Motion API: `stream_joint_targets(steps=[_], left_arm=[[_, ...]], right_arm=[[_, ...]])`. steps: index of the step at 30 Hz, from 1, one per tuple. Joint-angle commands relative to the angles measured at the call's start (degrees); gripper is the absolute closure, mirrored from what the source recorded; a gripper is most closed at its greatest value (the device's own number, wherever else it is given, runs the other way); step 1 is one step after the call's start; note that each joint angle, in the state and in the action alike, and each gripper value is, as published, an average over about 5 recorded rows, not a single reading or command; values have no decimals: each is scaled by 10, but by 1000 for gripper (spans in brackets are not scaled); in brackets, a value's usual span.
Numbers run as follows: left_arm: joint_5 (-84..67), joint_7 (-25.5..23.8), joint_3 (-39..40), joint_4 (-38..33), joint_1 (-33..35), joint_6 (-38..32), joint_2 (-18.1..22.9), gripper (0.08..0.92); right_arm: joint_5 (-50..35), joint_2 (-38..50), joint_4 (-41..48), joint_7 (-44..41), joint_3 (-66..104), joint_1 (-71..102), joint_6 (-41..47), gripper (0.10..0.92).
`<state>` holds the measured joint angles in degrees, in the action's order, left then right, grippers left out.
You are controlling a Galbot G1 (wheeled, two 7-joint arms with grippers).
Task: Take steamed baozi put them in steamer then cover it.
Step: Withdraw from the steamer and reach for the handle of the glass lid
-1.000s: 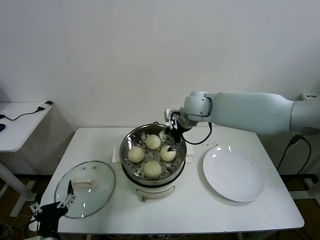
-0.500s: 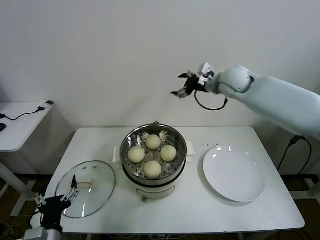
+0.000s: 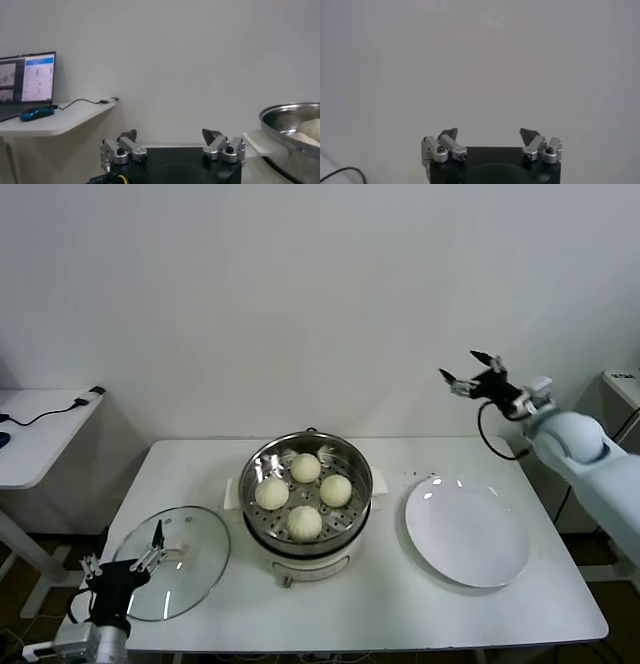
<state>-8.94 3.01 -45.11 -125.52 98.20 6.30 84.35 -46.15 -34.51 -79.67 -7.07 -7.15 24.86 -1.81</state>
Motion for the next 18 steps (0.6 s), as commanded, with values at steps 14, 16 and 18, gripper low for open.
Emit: stream_joint_targets(steps=[14,16,18], left_arm=[[116,24,4,24,10,-28,-31,177],[157,40,5,31,13,-32,-39,177],[210,63,5,39,16,-37,-49,177]], right_arm=[[84,-252,-161,-11,435,693,-172,203],[92,-267,-162,-10,428,708,-170,203],[100,-282,-162,-8,421,721,-171,203]])
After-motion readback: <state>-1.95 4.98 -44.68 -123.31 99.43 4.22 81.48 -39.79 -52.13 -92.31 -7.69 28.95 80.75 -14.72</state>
